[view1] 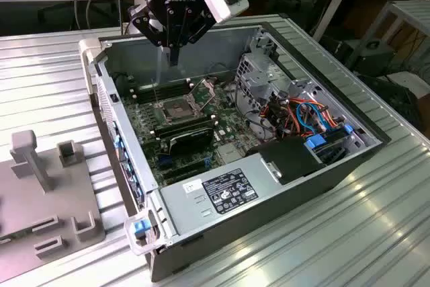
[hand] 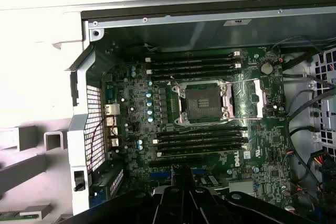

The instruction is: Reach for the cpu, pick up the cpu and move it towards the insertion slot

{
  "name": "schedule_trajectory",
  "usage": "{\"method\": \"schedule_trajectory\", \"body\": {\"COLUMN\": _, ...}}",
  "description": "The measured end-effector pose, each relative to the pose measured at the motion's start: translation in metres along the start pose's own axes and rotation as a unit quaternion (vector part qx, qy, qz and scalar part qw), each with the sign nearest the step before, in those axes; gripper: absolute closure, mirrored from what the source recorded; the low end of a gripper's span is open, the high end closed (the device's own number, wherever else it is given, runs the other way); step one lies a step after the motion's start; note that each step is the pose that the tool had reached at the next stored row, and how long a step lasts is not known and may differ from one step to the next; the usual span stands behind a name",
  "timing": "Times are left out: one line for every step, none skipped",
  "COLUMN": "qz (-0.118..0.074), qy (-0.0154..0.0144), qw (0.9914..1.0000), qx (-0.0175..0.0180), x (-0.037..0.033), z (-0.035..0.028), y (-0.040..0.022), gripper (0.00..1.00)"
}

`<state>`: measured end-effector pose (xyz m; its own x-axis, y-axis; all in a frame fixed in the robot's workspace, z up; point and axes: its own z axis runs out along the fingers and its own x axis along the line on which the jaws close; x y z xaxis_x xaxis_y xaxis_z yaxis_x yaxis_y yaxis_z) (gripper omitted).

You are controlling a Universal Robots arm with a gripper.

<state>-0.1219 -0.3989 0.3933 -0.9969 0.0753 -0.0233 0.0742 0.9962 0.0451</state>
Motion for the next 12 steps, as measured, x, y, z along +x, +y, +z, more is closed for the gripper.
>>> {"method": "schedule_trajectory", "body": {"qz": 0.0, "qy": 0.0, "qw": 1.0, "qx": 0.0, "x": 0.0, "z": 0.0, "y": 0.0, "gripper": 0.89}}
{"method": "schedule_trajectory", "body": {"qz": 0.0, "qy": 0.0, "qw": 1.0, "qx": 0.0, "x": 0.0, "z": 0.0, "y": 0.0, "gripper": 0.89}}
{"method": "schedule_trajectory", "body": {"qz": 0.0, "qy": 0.0, "qw": 1.0, "qx": 0.0, "x": 0.0, "z": 0.0, "y": 0.0, "gripper": 0.89}}
{"method": "schedule_trajectory", "body": {"qz": 0.0, "qy": 0.0, "qw": 1.0, "qx": 0.0, "x": 0.0, "z": 0.0, "y": 0.0, "gripper": 0.89}}
{"method": "schedule_trajectory", "body": {"qz": 0.0, "qy": 0.0, "qw": 1.0, "qx": 0.0, "x": 0.0003, "z": 0.0, "y": 0.0, "gripper": 0.89}}
{"method": "schedule_trajectory", "body": {"qz": 0.0, "qy": 0.0, "qw": 1.0, "qx": 0.0, "x": 0.0006, "z": 0.0, "y": 0.0, "gripper": 0.89}}
{"method": "schedule_trajectory", "body": {"qz": 0.0, "qy": 0.0, "qw": 1.0, "qx": 0.0, "x": 0.0012, "z": -0.0001, "y": -0.0001, "gripper": 0.89}}
{"method": "schedule_trajectory", "body": {"qz": 0.0, "qy": 0.0, "qw": 1.0, "qx": 0.0, "x": 0.0023, "z": 0.0, "y": -0.0002, "gripper": 0.89}}
{"method": "schedule_trajectory", "body": {"qz": 0.0, "qy": 0.0, "qw": 1.0, "qx": 0.0, "x": 0.0029, "z": -0.0001, "y": -0.0002, "gripper": 0.89}}
{"method": "schedule_trajectory", "body": {"qz": 0.0, "qy": 0.0, "qw": 1.0, "qx": 0.0, "x": 0.0038, "z": -0.0001, "y": -0.0003, "gripper": 0.89}}
{"method": "schedule_trajectory", "body": {"qz": 0.0, "qy": 0.0, "qw": 1.0, "qx": 0.0, "x": 0.0042, "z": -0.0001, "y": -0.0003, "gripper": 0.89}}
{"method": "schedule_trajectory", "body": {"qz": 0.0, "qy": 0.0, "qw": 1.0, "qx": 0.0, "x": 0.0044, "z": -0.0001, "y": -0.0003, "gripper": 0.89}}
